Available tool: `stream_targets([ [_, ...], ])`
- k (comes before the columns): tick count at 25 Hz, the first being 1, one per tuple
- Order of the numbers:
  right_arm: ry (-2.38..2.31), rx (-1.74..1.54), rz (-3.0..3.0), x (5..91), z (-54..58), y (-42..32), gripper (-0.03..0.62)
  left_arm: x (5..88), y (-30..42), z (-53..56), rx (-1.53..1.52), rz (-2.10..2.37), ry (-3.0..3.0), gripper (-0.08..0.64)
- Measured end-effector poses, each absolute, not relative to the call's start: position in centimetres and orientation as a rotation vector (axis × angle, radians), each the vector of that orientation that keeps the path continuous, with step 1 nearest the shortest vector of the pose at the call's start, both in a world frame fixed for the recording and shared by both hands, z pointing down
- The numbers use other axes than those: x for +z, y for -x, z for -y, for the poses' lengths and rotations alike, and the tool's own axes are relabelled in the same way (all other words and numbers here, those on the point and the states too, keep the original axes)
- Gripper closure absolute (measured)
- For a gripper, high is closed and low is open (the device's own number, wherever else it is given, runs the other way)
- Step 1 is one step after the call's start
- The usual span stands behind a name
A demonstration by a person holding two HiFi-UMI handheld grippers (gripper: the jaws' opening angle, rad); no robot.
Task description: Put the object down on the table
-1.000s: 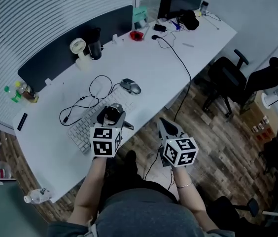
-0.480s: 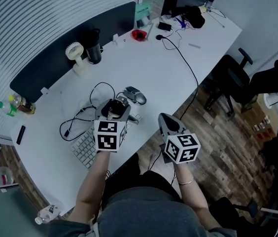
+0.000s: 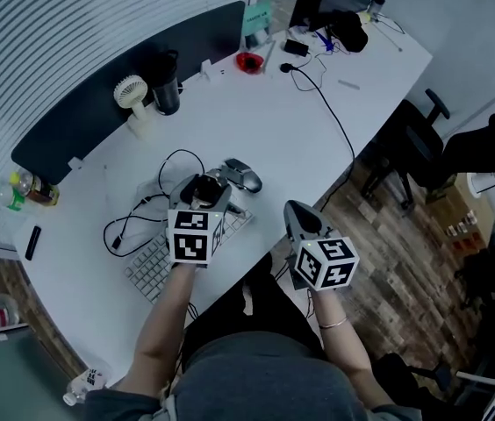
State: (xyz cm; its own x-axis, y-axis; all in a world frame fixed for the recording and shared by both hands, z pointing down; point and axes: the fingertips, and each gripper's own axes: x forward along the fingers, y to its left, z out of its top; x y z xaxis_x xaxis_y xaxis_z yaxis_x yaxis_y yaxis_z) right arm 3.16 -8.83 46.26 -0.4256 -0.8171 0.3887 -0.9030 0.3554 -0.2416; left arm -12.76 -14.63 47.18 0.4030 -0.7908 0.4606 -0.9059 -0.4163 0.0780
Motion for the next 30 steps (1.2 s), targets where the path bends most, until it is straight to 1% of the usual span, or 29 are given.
stream_targets([
  [9, -1.434, 0.622, 2.464, 46.7, 12.3, -2.9, 0.586, 47.4, 12.4, 17.5, 0.496, 1.519, -2.287, 0.258],
  [20, -1.308, 0.608, 2.502, 47.2, 17.8, -5.5, 0.586, 46.0, 9.8, 24.5, 0.561, 1.584, -2.291, 0.258],
  [30, -1.284, 0.642, 2.519, 48.0, 22.0, -7.8, 0.586, 47.2, 6.9, 31.5, 0.661, 1.587, -2.287, 0.258],
])
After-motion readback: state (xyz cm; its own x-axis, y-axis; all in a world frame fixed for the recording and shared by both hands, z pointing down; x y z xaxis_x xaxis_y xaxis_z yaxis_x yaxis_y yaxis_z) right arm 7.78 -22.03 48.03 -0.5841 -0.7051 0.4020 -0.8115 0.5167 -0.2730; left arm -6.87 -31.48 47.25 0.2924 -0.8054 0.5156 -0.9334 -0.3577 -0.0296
